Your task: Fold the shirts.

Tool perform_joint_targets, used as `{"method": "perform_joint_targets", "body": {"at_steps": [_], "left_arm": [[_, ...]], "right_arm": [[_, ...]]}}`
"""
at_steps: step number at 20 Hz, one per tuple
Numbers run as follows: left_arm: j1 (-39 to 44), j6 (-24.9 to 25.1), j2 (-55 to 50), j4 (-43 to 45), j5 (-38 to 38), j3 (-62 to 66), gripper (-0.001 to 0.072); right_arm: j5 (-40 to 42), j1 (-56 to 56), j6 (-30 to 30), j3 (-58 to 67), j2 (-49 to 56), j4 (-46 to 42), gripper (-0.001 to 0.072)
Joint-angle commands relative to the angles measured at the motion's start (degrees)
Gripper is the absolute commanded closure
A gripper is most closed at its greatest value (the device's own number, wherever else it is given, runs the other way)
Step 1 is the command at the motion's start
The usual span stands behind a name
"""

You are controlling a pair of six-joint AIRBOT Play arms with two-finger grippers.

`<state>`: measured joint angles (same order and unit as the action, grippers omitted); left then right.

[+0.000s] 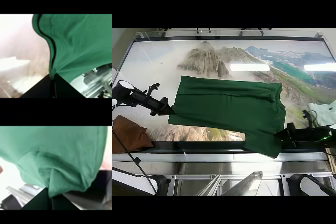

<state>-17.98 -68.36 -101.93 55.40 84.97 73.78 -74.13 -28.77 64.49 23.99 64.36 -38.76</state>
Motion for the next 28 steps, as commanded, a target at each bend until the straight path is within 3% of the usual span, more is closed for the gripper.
{"method": "perform_joint_targets", "body": {"at_steps": [1,3,5,13,18,19,20,21,22,23,25,26,27,28], "left_arm": [[-0.2,2.1,0.0,-5.8,5.2,1.9,0.068],[0.3,2.7,0.0,-10.8,6.4,6.6,0.068],[1.2,1.2,-0.2,-9.9,5.4,11.5,0.068],[3.6,-7.9,-16.2,-10.0,3.5,37.7,0.068],[6.0,-8.6,-25.4,-10.1,-1.9,45.1,0.0695],[5.9,-8.6,-25.2,-10.2,-5.3,43.3,0.0672],[5.9,-8.6,-24.9,-10.7,-7.8,41.7,0.0554],[5.8,-8.6,-24.7,-10.9,-8.9,41.1,0.0406],[5.2,-8.6,-24.5,-11.5,-8.3,41.3,0.0406],[4.6,-8.6,-24.3,-12.6,-6.7,42.4,0.0406],[2.9,-8.6,-24.0,-15.8,-3.2,45.7,0.0407],[1.7,-8.6,-23.0,-17.9,-2.9,46.1,0.0407],[0.3,-8.1,-21.4,-20.0,-2.9,46.1,0.0407],[-1.2,-7.7,-20.0,-20.7,-2.9,46.1,0.0407]], "right_arm": [[-4.9,-2.1,-3.1,1.0,-2.3,10.4,0.0687],[-1.4,-0.4,-5.3,5.2,-1.4,17.4,0.0687],[2.1,2.1,-6.3,12.6,2.1,18.8,0.0687],[10.8,11.2,-7.0,47.6,32.7,19.4,0.0686],[11.8,13.2,-9.7,55.0,45.5,19.3,0.0686],[11.7,13.2,-10.2,55.0,46.1,19.0,0.0686],[11.5,13.1,-11.2,55.0,46.2,18.8,0.0676],[10.7,12.8,-11.6,55.0,45.8,18.7,0.0604],[9.2,12.3,-12.5,55.2,45.2,18.7,0.0402],[6.8,11.5,-13.4,55.9,44.6,18.4,0.0336],[1.6,9.0,-15.8,58.4,42.9,16.8,0.0336],[1.1,7.5,-15.4,60.0,41.9,13.6,0.0278],[1.7,6.0,-13.6,61.3,41.0,9.6,0.0111],[2.5,4.7,-11.0,62.4,40.5,5.2,0.0055]]}}
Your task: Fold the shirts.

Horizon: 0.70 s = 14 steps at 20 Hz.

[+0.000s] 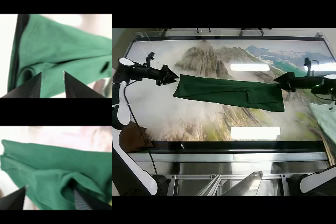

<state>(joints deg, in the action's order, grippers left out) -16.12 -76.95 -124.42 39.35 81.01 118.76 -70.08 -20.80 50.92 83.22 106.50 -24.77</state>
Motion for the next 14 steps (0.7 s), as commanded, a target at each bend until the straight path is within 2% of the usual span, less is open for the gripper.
{"method": "perform_joint_targets", "body": {"at_steps": [1,2,3,4,8,11,12,13,14], "left_arm": [[-4.5,0.9,4.3,-4.5,1.0,0.7,0.0407],[-6.0,0.9,6.7,-4.6,1.0,-1.2,0.0409],[-7.0,0.9,9.0,-4.5,1.1,-3.4,0.044],[-7.7,2.1,11.4,-4.6,2.0,-5.6,0.0706],[-4.5,7.6,20.7,-4.4,1.4,-13.9,0.071],[1.9,8.8,26.0,-4.3,-1.4,-19.5,0.0709],[4.8,9.9,26.9,-4.3,-1.7,-21.0,0.0709],[8.3,10.3,27.3,-4.3,-2.9,-22.6,0.0709],[12.1,10.3,27.0,-3.7,-5.2,-23.9,0.0709]], "right_arm": [[-1.3,-3.9,5.4,3.6,-1.6,-12.3,0.0052],[-1.4,-4.1,7.8,3.5,-1.1,-16.2,0.0044],[-1.9,-3.8,10.1,3.5,-0.3,-19.5,0.0044],[-3.1,-3.0,11.8,3.5,1.1,-20.9,0.0043],[-4.8,3.0,12.2,3.5,6.1,-20.0,0.0043],[-4.3,7.8,12.1,3.6,8.2,-18.5,0.0049],[-3.6,8.8,11.9,3.6,8.4,-17.7,0.0171],[-3.3,9.5,10.7,3.7,8.4,-16.9,0.0546],[-3.4,9.6,10.4,3.8,8.3,-15.8,0.0674]]}}
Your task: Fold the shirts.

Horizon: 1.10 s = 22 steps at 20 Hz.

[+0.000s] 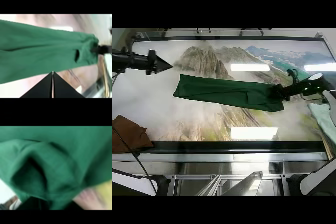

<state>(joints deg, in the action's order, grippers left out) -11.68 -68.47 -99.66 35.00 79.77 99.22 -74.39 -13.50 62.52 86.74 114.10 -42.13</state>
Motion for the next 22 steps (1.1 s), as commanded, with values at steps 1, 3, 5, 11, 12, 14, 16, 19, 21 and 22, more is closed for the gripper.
{"method": "perform_joint_targets", "body": {"at_steps": [1,3,5,11,12,14,16,19,21,22], "left_arm": [[11.2,1.4,1.6,2.1,-7.1,-5.3,0.0709],[18.9,0.2,-1.0,7.2,-15.1,-5.8,0.0709],[25.9,-3.0,-4.9,12.7,-23.5,-5.6,0.0709],[38.8,-13.0,-24.2,16.5,-25.2,11.8,0.0709],[39.9,-15.1,-27.1,16.4,-24.6,15.5,0.0708],[41.6,-18.3,-30.9,15.6,-24.5,21.1,0.0708],[42.4,-18.4,-32.0,12.7,-26.7,21.5,0.0708],[40.4,-16.8,-29.6,-0.6,-29.4,17.1,0.0706],[36.3,-7.3,-26.1,-13.2,-22.0,17.2,0.0706],[33.6,-3.0,-23.5,-19.3,-17.0,17.2,0.0706]], "right_arm": [[-0.1,2.0,-1.2,0.5,0.5,2.4,0.0687],[-4.4,0.9,-1.2,1.7,-0.3,2.0,0.0688],[-8.4,-0.9,-1.2,2.4,-2.6,2.1,0.0688],[-17.8,-5.9,-1.2,9.0,-10.5,2.8,0.0688],[-19.7,-6.2,-1.2,11.0,-11.0,4.2,0.0688],[-22.9,-6.3,-1.2,14.1,-11.4,10.0,0.0688],[-23.6,-5.7,-1.2,15.8,-11.7,17.3,0.0688],[-23.4,-2.6,-0.2,16.2,-11.8,24.8,0.0688],[-20.7,2.2,-0.1,16.2,-11.8,25.4,0.0687],[-17.6,5.5,-0.2,16.2,-11.7,25.4,0.0687]]}}
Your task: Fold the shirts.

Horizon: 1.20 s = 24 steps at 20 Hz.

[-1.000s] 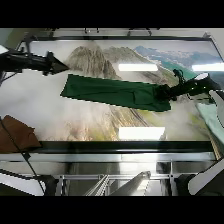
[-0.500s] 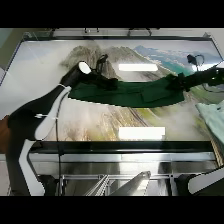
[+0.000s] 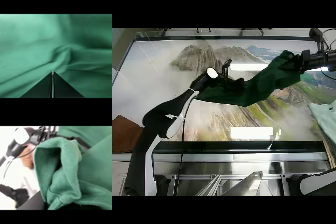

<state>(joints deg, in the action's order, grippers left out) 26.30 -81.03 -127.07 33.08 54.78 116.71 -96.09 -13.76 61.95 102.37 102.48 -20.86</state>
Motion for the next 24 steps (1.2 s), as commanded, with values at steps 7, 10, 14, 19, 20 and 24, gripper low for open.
{"method": "perform_joint_targets", "body": {"at_steps": [7,10,14,19,20,24], "left_arm": [[-27.8,17.7,26.2,-34.2,26.8,-0.9,0.0706],[-34.6,19.1,32.7,-34.2,27.5,-5.0,0.0706],[-37.4,21.1,36.9,-34.2,29.1,-14.6,0.0705],[-36.9,23.5,37.0,-34.3,29.4,-24.4,0.0705],[-36.9,23.9,37.0,-34.6,29.8,-26.0,0.0706],[-36.9,25.2,37.0,-34.8,33.7,-29.1,0.0705]], "right_arm": [[45.3,35.6,-7.0,0.6,8.3,4.0,0.0686],[58.4,44.3,-9.7,6.0,18.1,4.2,0.0565],[51.7,46.4,-9.7,15.1,25.0,10.4,0.0267],[34.6,37.0,-4.1,14.9,18.4,9.1,0.0689],[31.3,34.3,-0.5,14.1,16.8,5.5,0.0689],[25.4,26.6,8.8,4.1,9.2,-12.1,0.0689]]}}
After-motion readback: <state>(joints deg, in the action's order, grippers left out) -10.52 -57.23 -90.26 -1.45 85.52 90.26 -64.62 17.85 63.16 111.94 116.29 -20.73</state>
